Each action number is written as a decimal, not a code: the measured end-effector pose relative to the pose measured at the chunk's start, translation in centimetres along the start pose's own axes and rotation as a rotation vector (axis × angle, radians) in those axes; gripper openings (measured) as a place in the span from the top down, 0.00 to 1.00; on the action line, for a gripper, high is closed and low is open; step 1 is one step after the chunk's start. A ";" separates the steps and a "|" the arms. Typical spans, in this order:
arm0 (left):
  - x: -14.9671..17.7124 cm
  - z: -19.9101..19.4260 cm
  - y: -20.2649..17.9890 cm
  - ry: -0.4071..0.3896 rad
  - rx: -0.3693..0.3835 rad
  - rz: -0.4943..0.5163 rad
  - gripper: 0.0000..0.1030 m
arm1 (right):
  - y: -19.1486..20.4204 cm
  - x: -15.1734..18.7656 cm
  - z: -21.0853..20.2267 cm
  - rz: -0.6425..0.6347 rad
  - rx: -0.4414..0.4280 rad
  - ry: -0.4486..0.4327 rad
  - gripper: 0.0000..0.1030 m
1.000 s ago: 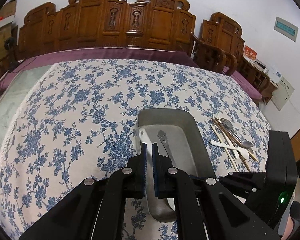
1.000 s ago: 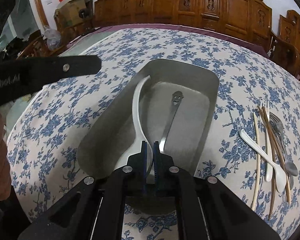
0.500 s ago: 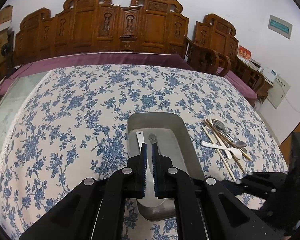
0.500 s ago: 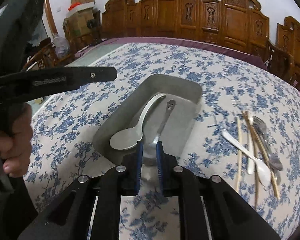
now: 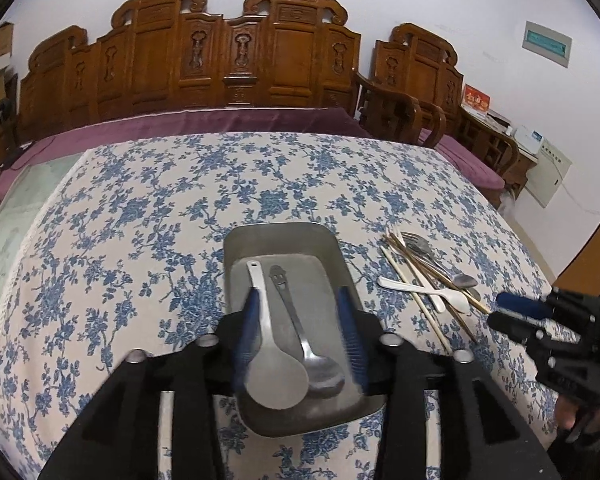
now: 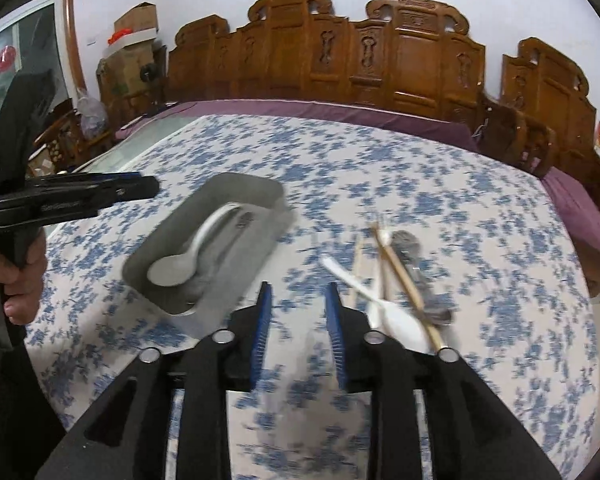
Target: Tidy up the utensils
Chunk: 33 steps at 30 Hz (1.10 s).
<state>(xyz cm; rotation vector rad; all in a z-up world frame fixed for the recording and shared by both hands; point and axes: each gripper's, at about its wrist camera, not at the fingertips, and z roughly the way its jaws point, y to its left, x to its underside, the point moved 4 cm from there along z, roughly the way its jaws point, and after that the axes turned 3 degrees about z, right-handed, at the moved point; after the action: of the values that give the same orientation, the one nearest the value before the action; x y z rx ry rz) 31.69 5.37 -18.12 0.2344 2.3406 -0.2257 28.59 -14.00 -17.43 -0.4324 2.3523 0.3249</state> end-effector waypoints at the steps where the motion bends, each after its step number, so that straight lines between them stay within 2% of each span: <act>1: 0.1 0.0 -0.3 -0.001 -0.003 0.005 0.44 | -1.0 0.1 -0.1 -0.002 0.012 -0.001 0.63; 2: 0.1 0.0 -0.6 -0.002 -0.005 0.007 0.40 | -1.5 0.1 -0.1 -0.001 0.018 -0.002 0.62; 12: 1.4 0.6 -4.3 0.017 -0.009 0.049 0.39 | -7.5 1.7 2.3 -0.021 0.045 0.055 0.62; 19: 2.4 1.1 -6.7 0.026 0.007 0.074 0.39 | -7.8 3.2 5.0 -0.046 0.034 0.089 0.62; 23: 3.1 1.6 -7.6 0.038 0.011 0.073 0.39 | -8.7 2.9 5.7 -0.042 0.045 0.074 0.62; 29: 3.8 2.2 -9.3 0.050 0.018 0.075 0.39 | -11.5 2.4 7.0 0.024 0.069 0.079 0.62; 33: 4.1 2.6 -10.6 0.060 0.022 0.078 0.39 | -13.6 2.4 7.9 0.109 0.049 0.094 0.62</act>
<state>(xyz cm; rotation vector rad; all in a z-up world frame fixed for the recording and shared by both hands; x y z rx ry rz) 28.15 -5.07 -21.88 0.3475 2.3833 -0.2090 37.10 -24.18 -26.21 -0.3034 2.4759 0.3033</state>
